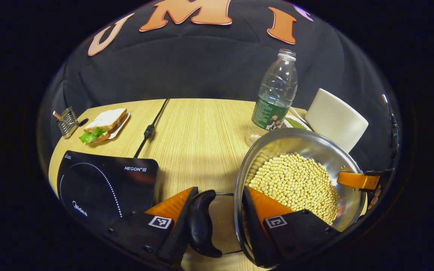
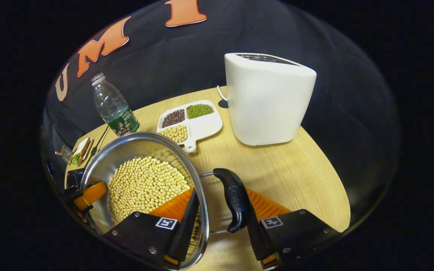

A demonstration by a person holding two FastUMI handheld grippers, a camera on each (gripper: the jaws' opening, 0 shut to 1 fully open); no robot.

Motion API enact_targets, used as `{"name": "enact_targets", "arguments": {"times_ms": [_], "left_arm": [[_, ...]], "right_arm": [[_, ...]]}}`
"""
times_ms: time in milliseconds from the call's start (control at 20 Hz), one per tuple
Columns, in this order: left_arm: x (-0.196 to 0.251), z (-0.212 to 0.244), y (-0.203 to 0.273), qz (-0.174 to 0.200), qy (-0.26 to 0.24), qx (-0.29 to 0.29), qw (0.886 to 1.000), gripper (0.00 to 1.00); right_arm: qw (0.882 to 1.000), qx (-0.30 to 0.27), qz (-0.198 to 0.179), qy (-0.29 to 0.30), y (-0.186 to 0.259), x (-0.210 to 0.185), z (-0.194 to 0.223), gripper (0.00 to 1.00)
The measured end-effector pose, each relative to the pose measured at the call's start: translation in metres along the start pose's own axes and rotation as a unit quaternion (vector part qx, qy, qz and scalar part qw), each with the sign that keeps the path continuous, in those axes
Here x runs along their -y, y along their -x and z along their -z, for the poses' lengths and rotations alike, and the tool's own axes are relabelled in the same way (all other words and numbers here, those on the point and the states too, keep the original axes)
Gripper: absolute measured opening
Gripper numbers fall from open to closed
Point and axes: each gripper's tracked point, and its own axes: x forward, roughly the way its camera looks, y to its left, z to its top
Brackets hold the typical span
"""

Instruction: First push the handle of the pot to place it horizontally, then grasp the pot with both hands and set it on the induction cooktop.

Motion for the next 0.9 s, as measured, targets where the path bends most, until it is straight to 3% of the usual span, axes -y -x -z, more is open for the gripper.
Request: {"name": "enact_targets", "arguments": {"times_ms": [250,300,350,500,900], "left_arm": [[-0.004,-0.008,0.007,-0.009,-0.008,0.030,0.999,0.76],[-0.008,-0.011,0.012,-0.009,-0.011,0.038,0.999,0.74],[-0.012,-0.016,0.016,-0.008,-0.012,0.046,0.999,0.74],[-0.022,-0.022,0.030,-0.007,-0.003,0.054,0.998,0.74],[-0.062,-0.030,0.108,-0.021,-0.005,0.080,0.997,0.74]], "right_arm": [[1.000,0.016,0.003,-0.004,0.018,-0.004,-0.004,0.65],[1.000,0.025,0.003,-0.007,0.030,-0.006,-0.008,0.60],[0.999,0.033,0.003,-0.008,0.038,-0.010,-0.012,0.64],[0.999,0.051,0.003,0.000,0.060,-0.022,-0.016,0.64],[0.996,0.079,-0.027,0.030,0.112,-0.080,-0.012,0.64]]}}
